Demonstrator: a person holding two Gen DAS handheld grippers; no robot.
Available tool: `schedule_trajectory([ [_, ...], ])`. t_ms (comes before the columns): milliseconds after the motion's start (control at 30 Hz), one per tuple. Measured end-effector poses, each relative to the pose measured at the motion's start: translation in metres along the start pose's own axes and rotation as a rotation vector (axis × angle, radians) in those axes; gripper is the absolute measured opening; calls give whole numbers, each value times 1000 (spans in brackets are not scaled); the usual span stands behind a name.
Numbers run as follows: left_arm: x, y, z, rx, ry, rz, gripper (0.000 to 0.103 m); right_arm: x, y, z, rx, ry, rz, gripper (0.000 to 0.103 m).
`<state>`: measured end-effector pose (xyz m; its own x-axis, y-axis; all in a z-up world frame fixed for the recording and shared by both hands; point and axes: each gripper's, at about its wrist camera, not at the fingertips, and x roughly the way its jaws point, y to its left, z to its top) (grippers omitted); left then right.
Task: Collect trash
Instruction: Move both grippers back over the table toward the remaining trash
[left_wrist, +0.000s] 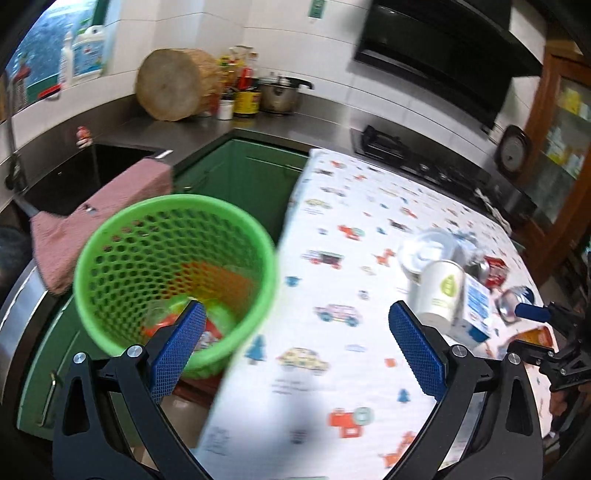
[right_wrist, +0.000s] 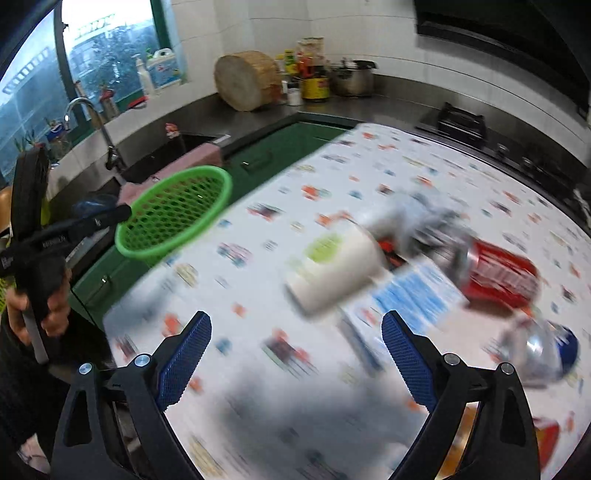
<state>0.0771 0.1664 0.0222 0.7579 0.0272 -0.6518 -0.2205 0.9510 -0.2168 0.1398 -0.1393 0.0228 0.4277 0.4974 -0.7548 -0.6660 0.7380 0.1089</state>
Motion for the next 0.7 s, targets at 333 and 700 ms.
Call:
schedule_trajectory([
  [333, 11, -75, -6, 114, 43, -92, 98, -46, -70, -45, -68, 82, -55, 91],
  [700, 33, -141, -12, 216, 105, -177, 98, -31, -109, -67, -261, 226, -57, 91],
])
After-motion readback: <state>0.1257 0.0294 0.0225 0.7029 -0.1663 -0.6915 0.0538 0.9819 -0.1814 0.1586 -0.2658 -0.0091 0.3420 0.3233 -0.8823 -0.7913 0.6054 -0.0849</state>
